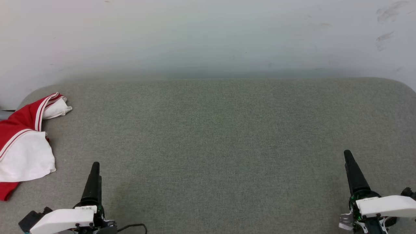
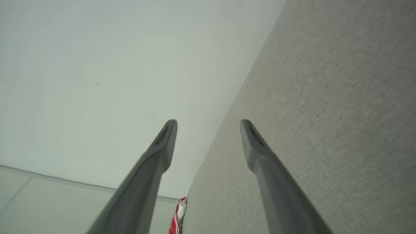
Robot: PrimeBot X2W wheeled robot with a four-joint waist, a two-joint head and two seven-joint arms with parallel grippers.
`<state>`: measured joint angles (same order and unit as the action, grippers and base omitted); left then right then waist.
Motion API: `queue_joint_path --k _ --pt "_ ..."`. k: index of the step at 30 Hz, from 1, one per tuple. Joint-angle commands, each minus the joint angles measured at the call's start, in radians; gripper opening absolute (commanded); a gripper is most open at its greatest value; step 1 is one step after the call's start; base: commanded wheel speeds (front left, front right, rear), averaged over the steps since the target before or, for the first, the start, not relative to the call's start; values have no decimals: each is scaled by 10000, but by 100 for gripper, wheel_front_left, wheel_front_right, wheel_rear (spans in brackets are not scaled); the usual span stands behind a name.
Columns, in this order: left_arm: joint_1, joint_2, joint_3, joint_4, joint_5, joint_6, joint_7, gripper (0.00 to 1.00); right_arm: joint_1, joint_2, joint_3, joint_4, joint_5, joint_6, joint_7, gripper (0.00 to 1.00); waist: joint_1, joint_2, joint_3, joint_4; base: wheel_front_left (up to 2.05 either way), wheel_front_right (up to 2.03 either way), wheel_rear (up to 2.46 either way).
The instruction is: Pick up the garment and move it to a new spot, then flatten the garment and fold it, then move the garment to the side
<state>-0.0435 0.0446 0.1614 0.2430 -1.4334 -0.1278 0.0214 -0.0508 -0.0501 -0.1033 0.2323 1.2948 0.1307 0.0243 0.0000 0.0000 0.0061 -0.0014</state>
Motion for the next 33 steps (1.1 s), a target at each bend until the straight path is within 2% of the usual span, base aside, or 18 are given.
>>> queue_joint_path --k 1,9,10,21,33 --pt "-87 37 187 -306 473 -9 -136 100 -156 -8 30 -415 -742 0 -161 100 0 0 3 4 0 0 0" --pt "-8 41 287 -1153 2135 34 -460 100 -110 -8 264 -1127 -2909 0 -484 100 0 0 25 7 0 0 0" --pt "-8 41 287 -1153 2135 34 -460 100 -110 -8 264 -1127 -2909 0 -484 100 0 0 25 7 0 0 0" --pt "316 47 -655 -2360 5040 505 -862 100 -53 -7 558 -1607 -5707 0 -886 100 0 0 97 -23 0 0 0" --pt "509 63 -1534 -3040 7565 1228 -1256 100 0 -6 841 -1981 -7850 0 -1278 100 0 0 143 -45 0 0 0"
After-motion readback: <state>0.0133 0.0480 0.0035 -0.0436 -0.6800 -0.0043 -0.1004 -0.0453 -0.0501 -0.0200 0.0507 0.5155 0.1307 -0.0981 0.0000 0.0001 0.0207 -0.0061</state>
